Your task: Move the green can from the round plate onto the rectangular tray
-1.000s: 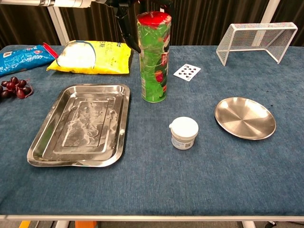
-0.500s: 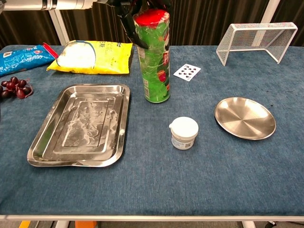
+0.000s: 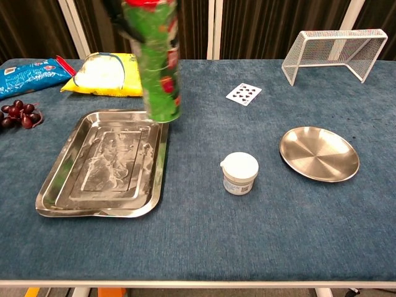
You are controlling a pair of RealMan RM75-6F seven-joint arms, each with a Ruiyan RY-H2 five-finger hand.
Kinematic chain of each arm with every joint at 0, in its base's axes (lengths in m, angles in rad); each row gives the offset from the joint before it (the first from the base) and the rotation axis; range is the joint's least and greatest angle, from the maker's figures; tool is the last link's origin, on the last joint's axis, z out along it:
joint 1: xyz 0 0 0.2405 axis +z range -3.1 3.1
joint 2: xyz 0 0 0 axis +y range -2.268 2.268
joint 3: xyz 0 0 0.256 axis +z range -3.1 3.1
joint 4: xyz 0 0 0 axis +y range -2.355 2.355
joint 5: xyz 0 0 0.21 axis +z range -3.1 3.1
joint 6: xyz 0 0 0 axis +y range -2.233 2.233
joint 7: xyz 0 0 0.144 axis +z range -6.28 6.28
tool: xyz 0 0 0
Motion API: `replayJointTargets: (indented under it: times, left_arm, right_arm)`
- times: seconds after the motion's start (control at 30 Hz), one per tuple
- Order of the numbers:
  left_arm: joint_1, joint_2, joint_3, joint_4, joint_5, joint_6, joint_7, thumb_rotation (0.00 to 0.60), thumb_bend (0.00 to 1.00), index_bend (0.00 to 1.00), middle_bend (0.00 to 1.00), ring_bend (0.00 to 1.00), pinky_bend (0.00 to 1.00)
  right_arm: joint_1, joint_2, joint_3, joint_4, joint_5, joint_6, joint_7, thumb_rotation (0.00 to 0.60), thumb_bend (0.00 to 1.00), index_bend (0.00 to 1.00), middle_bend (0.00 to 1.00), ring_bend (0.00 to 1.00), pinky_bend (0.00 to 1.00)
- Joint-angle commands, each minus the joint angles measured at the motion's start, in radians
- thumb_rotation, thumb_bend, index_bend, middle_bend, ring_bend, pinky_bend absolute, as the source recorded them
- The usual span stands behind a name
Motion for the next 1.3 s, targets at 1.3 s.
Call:
replayJointTargets:
  times: [1.3]
  left_arm:
    - [0.213,0.151,0.107,-0.157,-0.081,0.222,0.079,0.600,0.11,0.13,0.16,0.10,0.43]
  right_arm:
    - [0.006,0.005,-0.001,-0.070,-0.060,0.038,-0.081,0.600,0.14,0.00,0.00,0.00,0.07]
